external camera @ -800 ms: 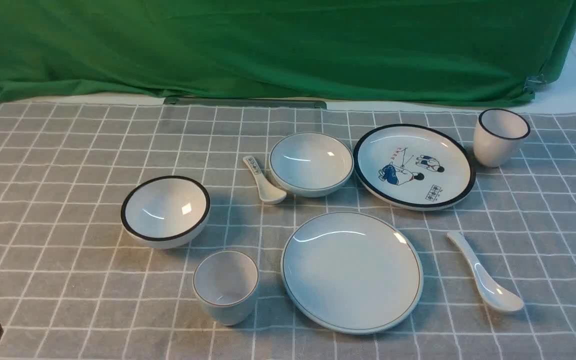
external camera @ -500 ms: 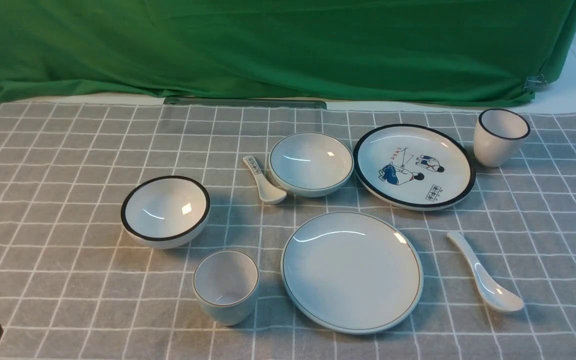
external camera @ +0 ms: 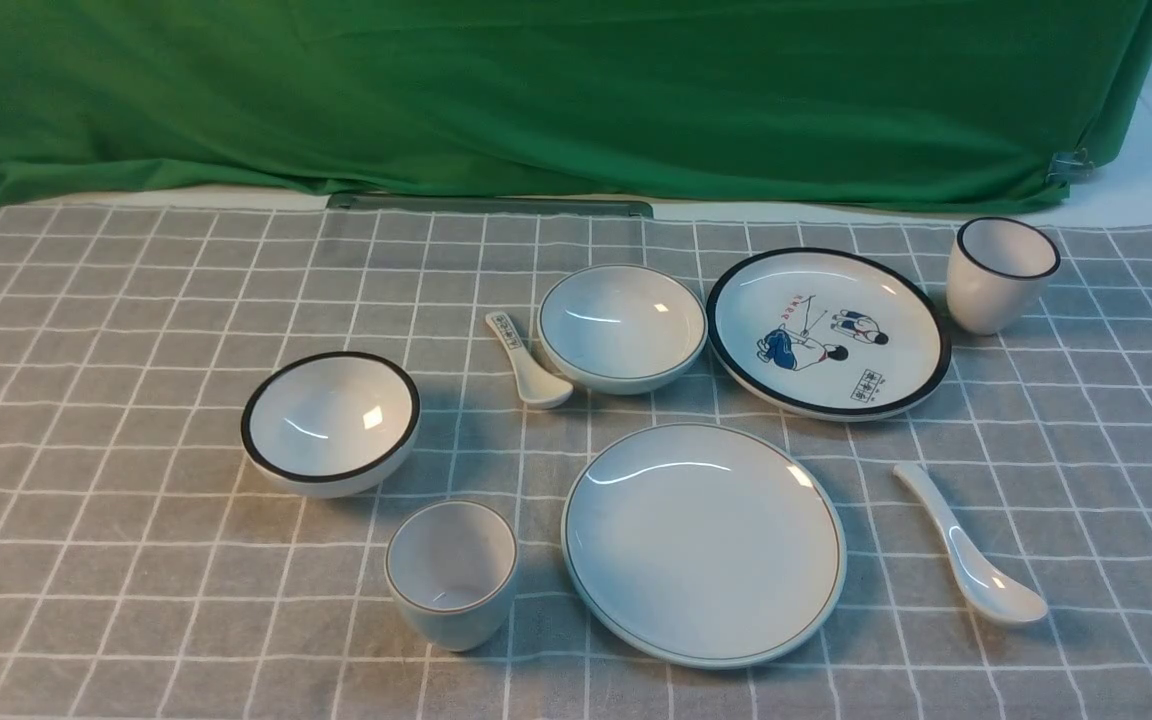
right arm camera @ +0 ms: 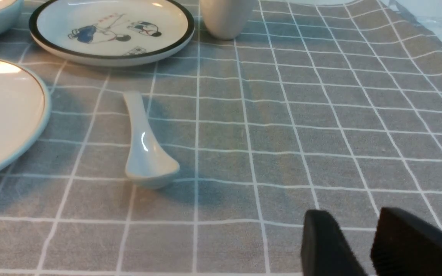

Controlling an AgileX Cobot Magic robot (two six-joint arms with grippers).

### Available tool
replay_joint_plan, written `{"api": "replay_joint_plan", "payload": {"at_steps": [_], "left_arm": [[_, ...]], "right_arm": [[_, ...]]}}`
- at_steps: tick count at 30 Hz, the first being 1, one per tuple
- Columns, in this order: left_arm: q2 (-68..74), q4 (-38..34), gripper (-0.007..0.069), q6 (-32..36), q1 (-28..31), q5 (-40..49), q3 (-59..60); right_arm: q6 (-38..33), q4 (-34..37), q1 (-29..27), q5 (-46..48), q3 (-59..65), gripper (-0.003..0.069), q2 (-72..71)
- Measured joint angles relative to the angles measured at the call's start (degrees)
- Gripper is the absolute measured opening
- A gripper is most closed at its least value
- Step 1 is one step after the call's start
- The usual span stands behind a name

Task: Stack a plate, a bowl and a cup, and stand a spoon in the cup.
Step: Use the left arm to grab a blue rice bowl

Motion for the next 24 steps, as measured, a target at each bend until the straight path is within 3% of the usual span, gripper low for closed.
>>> {"api": "replay_joint_plan", "payload": {"at_steps": [5,8,17,18,19,22,24], "left_arm": [[0.0,-12.4,0.0017,-6.4,0.0,-12.5,0.0],[0.0,-15.7,0.0017,-9.3,0.0,-20.9,0.0],[0.1,-14.9,0.0017,-16.2,0.0,-47.7,-0.1],[0.2,-14.9,0.0017,-17.7,0.0,-47.8,-0.3],[2.0,-14.9,0.0017,-21.6,0.0,-47.0,-3.2],[4.5,-13.8,0.0017,-24.0,0.0,-45.2,-7.5],[12.6,-7.1,0.0017,-28.2,0.0,-38.1,-18.5]], "right_arm": [[0.0,0.0,0.0,0.0,0.0,0.0242,0.0],[0.0,0.0,0.0,0.0,0.0,0.0242,0.0],[2.2,2.0,0.1,-2.8,0.0,0.0242,0.0],[3.0,2.4,0.1,-3.4,0.0,0.0242,0.0],[8.3,6.6,0.3,-7.4,0.0,0.0242,0.0],[11.3,8.4,0.3,-11.3,0.0,0.0242,0.0],[13.7,9.5,0.3,-17.8,0.0,0.0242,0.0]]}}
